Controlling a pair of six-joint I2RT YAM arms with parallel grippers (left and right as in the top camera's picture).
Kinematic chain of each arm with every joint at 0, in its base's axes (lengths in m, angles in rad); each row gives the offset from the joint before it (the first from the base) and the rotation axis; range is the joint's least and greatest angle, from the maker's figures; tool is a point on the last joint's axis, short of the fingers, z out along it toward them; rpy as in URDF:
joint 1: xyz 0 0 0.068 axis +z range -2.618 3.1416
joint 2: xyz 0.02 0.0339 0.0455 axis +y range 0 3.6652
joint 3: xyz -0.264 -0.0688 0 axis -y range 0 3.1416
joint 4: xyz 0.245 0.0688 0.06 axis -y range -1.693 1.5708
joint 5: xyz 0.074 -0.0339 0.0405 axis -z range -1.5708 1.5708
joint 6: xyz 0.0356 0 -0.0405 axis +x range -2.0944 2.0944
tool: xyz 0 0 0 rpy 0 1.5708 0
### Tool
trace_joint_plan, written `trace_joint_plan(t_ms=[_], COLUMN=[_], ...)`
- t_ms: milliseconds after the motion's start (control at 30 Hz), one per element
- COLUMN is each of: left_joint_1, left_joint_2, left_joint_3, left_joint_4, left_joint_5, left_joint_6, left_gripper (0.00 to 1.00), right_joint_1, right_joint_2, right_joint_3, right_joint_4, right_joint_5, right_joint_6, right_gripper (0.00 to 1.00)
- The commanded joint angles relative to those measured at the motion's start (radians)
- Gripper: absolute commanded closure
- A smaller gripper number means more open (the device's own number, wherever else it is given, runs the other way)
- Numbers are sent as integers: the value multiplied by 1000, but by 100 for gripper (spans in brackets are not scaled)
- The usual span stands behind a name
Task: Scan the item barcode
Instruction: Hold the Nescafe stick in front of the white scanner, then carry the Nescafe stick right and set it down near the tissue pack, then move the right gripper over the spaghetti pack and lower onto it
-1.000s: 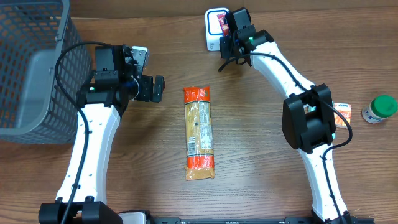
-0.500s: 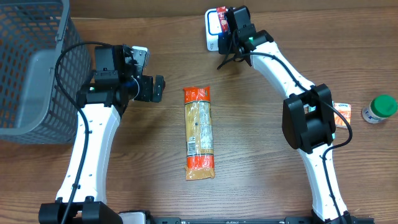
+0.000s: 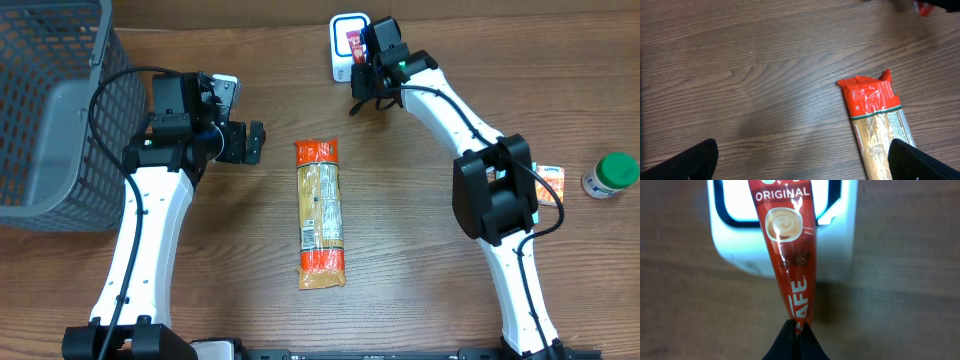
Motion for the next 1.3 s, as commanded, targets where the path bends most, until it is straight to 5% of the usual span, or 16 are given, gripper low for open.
trace_joint_plan(t_ms=[0,300,500,1033,1167,1267], left_joint_1=[2,2,2,2,2,2], left_joint_2=[9,8,9,9,9,9], left_joint_3=[1,1,1,1,1,1], left_joint_4=[-2,-2,-2,-2,-1,-1], left_joint_5=[-10,-10,-10,-10,-10,-10], left_joint_6=[-10,-10,-10,-10,-10,-10], left_gripper=[0,0,0,0,0,0], right_joint_1=[-24,-143,-261,-347,-328,-303], right_joint_2=[-197,-499,-515,-515,-515,-515], right_joint_3=[31,31,5,-494,-506,-506], right_joint_4=[-79,-632,-892,-845,-795,-778], right_joint_5=[-7,-7,-6,249,161,142], right_joint_6=[6,28,27,129,128,128], right_gripper=[96,96,91,95,81,57])
